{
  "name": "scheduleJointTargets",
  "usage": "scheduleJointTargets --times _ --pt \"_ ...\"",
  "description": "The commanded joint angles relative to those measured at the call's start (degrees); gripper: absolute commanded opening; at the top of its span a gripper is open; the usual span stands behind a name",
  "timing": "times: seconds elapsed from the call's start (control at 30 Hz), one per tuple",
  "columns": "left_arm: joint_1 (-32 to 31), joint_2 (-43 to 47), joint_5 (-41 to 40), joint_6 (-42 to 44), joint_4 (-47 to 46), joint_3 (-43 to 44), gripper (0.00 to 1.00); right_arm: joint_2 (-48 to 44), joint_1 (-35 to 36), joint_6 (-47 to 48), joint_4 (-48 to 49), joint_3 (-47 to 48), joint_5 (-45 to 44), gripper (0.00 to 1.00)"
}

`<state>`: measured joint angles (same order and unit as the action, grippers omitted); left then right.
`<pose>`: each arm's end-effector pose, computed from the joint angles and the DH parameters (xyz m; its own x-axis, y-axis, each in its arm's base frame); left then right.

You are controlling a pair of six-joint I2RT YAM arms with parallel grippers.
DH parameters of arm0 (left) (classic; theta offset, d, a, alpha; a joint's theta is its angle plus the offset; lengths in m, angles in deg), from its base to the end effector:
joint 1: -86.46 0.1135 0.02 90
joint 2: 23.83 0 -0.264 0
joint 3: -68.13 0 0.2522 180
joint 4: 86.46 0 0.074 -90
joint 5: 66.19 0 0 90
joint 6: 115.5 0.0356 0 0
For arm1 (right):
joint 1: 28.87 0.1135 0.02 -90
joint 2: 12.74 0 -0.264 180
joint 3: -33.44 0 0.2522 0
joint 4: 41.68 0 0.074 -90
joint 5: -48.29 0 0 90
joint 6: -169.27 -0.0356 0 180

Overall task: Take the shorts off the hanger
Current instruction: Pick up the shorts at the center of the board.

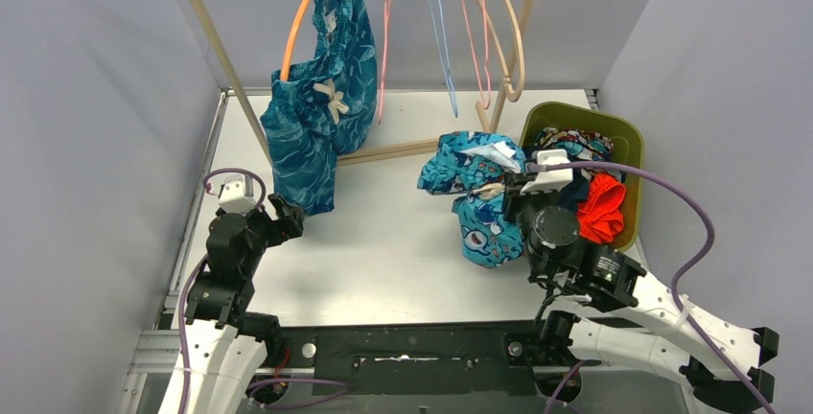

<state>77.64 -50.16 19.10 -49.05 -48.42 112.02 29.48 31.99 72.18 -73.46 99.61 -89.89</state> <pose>0.1254 -0.0165 0.2684 -0.3476 -0.3490 -0.8702 -0.0677 0.9351 -0.3480 0.0971 0.1197 0.3800 -0.0933 0.0016 -0.9956 -0.2130 0.9768 0.0215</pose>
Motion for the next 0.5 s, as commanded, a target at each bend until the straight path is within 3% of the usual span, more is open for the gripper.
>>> scheduleJointTargets --times 0.0,0.33,0.4,0.47 --pt "0.56 0.22 -0.42 0.0 -2.38 0.54 0.81 0.04 0.18 -1.14 -5.51 5.27 -11.21 0.0" --pt "0.56 0.14 -0.42 0.0 -2.47 0.38 0.81 -4.34 -0.1 -4.28 -6.12 4.34 -24.47 0.0" --pt "0.57 0.06 -0.39 0.0 -2.48 0.41 0.81 -4.5 -0.54 -2.08 -3.46 5.17 -26.44 0.0" --pt "0.56 0.13 -0.4 0.0 -2.48 0.37 0.81 -4.51 -1.8 8.29 3.86 4.58 -26.67 0.0"
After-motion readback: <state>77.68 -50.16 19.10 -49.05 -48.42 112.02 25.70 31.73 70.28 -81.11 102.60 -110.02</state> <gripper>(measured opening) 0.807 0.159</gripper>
